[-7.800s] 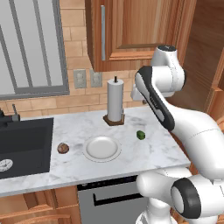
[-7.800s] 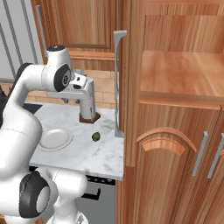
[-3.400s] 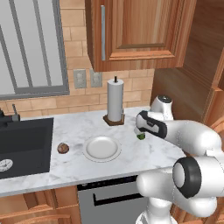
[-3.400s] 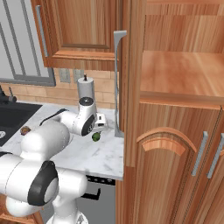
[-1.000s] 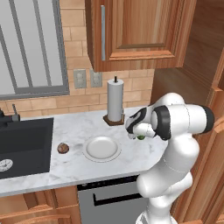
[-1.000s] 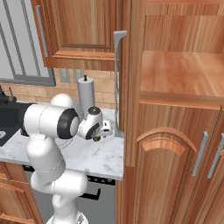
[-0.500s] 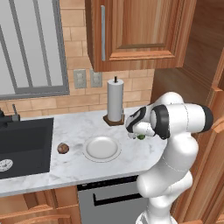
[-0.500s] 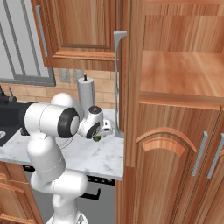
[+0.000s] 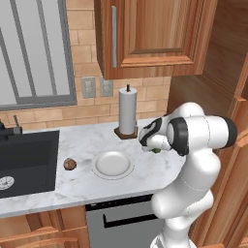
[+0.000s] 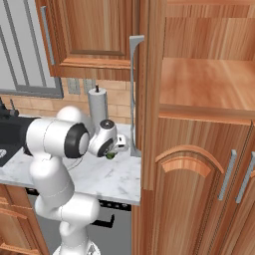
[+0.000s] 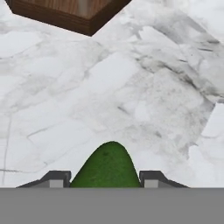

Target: Pick the avocado and bread from the counter and place them on the plate. Then pick the jam from the cabinet and place it next to the plate. Lastly close the cabinet door.

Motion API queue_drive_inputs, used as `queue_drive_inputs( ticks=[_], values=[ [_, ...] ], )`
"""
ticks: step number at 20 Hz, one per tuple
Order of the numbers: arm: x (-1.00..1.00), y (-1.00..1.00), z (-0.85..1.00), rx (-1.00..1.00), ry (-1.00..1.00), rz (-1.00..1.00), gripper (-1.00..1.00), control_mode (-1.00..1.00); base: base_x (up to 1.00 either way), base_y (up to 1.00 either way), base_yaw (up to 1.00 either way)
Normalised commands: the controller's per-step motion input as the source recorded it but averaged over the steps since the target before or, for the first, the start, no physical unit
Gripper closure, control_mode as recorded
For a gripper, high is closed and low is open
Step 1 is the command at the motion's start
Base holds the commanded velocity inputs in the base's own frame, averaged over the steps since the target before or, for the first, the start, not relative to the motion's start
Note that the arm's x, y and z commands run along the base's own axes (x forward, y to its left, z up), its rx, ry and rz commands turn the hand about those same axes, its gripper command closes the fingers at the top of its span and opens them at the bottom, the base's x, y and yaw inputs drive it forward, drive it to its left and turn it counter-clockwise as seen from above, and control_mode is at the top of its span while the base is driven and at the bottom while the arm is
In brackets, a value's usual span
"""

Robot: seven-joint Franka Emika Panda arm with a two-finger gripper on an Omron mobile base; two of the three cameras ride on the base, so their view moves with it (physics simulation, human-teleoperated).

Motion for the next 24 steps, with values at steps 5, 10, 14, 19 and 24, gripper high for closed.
queue_drive_inputs(
  ticks=[5, 10, 14, 19, 24],
  values=[
    [-0.19, 0.01, 0.49, 0.00, -0.16, 0.00, 1.00, -1.00, 0.00, 0.00, 0.00],
    [-0.15, 0.13, 0.43, 0.02, -0.01, 0.00, 1.00, -1.00, 0.00, 0.00, 0.00],
    [-0.03, 0.33, 0.46, 0.03, 0.03, 0.00, 1.00, -1.00, 0.00, 0.00, 0.00],
    [-0.01, 0.34, 0.55, 0.02, 0.14, 0.00, 1.00, -1.00, 0.00, 0.00, 0.00],
    [-0.14, 0.30, 0.42, 0.00, 0.12, 0.00, 1.00, -1.00, 0.00, 0.00, 0.00]
  ],
)
